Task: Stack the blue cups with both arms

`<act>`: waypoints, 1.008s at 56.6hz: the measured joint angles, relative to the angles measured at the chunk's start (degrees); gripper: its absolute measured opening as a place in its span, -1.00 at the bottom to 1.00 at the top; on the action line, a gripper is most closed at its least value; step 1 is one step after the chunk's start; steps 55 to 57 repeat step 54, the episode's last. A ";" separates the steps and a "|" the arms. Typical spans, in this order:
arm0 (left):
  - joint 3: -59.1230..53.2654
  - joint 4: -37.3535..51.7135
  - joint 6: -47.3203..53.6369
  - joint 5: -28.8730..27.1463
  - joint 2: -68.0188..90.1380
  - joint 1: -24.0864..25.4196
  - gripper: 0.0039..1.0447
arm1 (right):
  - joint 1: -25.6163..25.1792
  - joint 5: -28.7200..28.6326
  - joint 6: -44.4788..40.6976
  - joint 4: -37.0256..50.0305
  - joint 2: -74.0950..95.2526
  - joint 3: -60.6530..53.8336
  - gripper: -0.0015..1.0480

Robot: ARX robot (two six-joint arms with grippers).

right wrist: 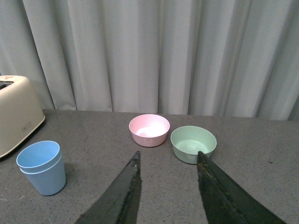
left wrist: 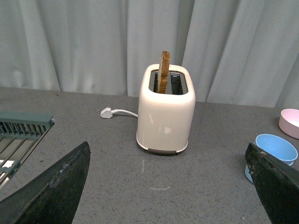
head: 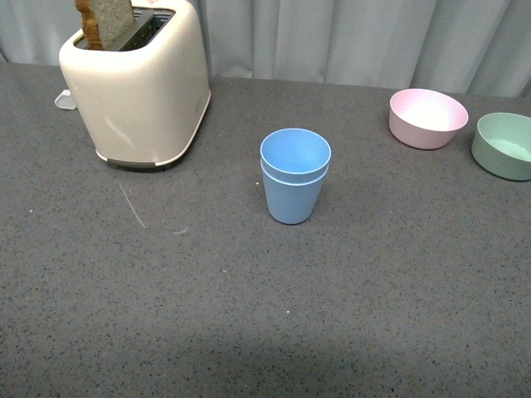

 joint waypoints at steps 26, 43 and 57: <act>0.00 0.00 0.00 0.00 0.00 0.02 0.88 | 0.00 0.02 0.02 0.00 0.00 0.00 0.81; 0.00 0.00 0.00 0.00 0.00 0.00 0.88 | 0.00 0.02 0.02 0.00 0.00 0.00 0.81; 0.00 0.00 0.00 0.00 0.00 0.02 0.88 | 0.00 0.00 0.02 0.00 0.00 0.00 0.81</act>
